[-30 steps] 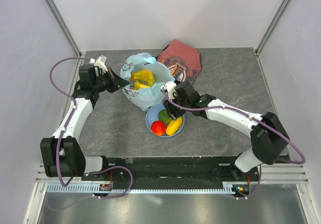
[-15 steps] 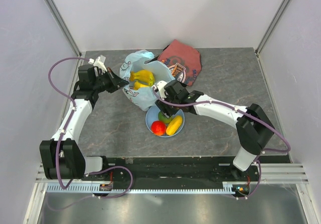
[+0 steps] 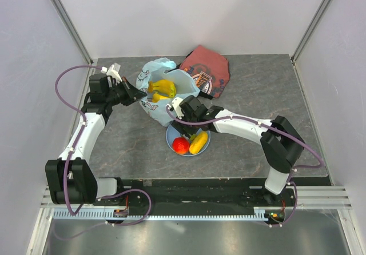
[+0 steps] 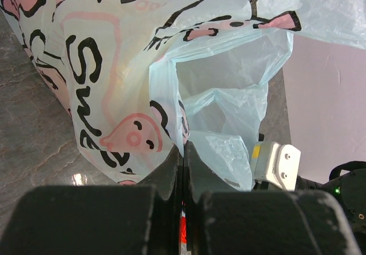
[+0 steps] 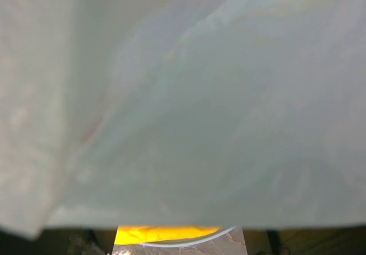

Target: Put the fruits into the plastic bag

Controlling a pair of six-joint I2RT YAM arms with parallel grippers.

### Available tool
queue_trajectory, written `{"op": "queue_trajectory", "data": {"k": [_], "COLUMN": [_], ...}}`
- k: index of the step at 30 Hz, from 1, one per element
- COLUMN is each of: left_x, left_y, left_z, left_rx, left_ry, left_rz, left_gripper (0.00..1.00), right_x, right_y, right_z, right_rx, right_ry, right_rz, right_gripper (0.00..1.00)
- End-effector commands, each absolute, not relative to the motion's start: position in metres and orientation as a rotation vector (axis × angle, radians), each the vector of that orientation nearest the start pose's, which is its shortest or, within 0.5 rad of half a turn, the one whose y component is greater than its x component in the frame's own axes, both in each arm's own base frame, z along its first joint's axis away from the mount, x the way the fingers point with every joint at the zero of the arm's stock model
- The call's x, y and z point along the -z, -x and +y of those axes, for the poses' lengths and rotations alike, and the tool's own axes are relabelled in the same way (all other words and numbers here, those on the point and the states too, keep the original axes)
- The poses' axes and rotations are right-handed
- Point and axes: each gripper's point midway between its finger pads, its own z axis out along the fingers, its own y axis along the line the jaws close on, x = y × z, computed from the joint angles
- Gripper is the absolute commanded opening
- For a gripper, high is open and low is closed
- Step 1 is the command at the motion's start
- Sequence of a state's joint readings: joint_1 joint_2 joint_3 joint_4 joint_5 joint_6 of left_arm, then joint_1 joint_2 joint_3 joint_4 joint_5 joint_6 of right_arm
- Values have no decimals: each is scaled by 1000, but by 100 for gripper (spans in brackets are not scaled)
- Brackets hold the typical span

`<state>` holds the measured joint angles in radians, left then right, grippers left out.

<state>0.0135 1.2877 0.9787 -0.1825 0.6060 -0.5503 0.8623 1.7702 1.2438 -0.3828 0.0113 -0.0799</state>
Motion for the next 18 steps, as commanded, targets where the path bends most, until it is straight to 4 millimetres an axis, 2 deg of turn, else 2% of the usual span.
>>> {"op": "queue_trajectory", "data": {"k": [1,13,18], "left_x": [-235,-232,-232], "left_y": [-370,-372,-373], "left_z": [-114,-113,-114], "left_rx": [946,945,948], "left_ry": [167,172,169], "left_rz": [2053,2062,2061], "left_gripper": [2,2,2], "right_x": [-79,-59,-44], "right_y": [-296,-299,-298], "right_z": [331,324,320], "right_rx": [-268,-205,-177], "right_ry": [1148,1164,1183], "right_rz": [2218,2259,2286], "right_gripper": [77,77,75]}}
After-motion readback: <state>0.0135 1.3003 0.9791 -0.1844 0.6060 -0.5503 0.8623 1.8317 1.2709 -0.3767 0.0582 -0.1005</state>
